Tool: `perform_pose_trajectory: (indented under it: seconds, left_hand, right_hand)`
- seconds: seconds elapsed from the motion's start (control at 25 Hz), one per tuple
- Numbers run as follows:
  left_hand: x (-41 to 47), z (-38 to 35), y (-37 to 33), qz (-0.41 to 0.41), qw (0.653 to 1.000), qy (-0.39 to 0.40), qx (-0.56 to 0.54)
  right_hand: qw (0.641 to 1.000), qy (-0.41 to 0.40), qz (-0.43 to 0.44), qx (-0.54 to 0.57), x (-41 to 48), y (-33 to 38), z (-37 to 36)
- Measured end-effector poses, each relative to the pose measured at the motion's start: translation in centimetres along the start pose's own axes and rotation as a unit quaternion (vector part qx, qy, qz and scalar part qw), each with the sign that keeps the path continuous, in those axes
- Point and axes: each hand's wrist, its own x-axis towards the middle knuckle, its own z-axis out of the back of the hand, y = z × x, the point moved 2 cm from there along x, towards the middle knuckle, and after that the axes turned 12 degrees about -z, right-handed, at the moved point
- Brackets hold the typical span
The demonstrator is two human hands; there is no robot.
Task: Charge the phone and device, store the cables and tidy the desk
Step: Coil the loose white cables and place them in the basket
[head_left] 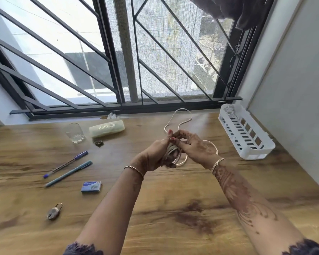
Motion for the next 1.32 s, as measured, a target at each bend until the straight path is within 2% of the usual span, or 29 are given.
perform_pose_trajectory:
  seconds: [0.16,0.24,0.32,0.48,0.72,0.88,1.04,1.2,1.32]
  left_hand:
    - [0.3,-0.6,0.0,-0.068,0.991,-0.116,0.022]
    - [0.3,-0.5,0.0,-0.093,0.976,-0.19,0.049]
    - [0.3,0.1,0.2,-0.121,0.961,-0.233,0.085]
    - [0.3,0.8,0.8,-0.148,0.953,-0.232,0.13]
    - [-0.1,0.2,1.6,-0.2,0.953,-0.19,0.124]
    - [-0.3,0.3,1.4,-0.218,0.932,-0.245,0.155]
    - [0.1,0.6,1.3,-0.19,0.928,-0.278,0.16]
    - [0.4,0.7,0.8,-0.151,0.926,-0.232,0.256]
    - [-0.1,0.2,-0.1,-0.157,0.893,-0.202,0.37]
  right_hand:
    - [0.996,-0.078,0.024,-0.048,0.1,-0.1,-0.5]
    - [0.988,-0.116,0.049,-0.094,-0.1,0.0,-0.8]
    - [0.982,-0.139,0.067,-0.113,-0.2,-0.2,-1.2]
    - [0.98,-0.166,0.056,-0.09,0.4,-0.5,-1.3]
    - [0.982,-0.176,-0.045,0.057,1.3,-1.7,-0.9]
    - [0.978,-0.123,-0.069,0.152,0.9,-1.4,-1.2]
    - [0.987,-0.086,-0.05,0.126,0.5,-1.6,-1.1]
    - [0.988,-0.109,-0.046,0.094,0.5,-2.2,-0.6]
    - [0.988,-0.121,-0.04,0.092,0.4,-2.1,-0.6]
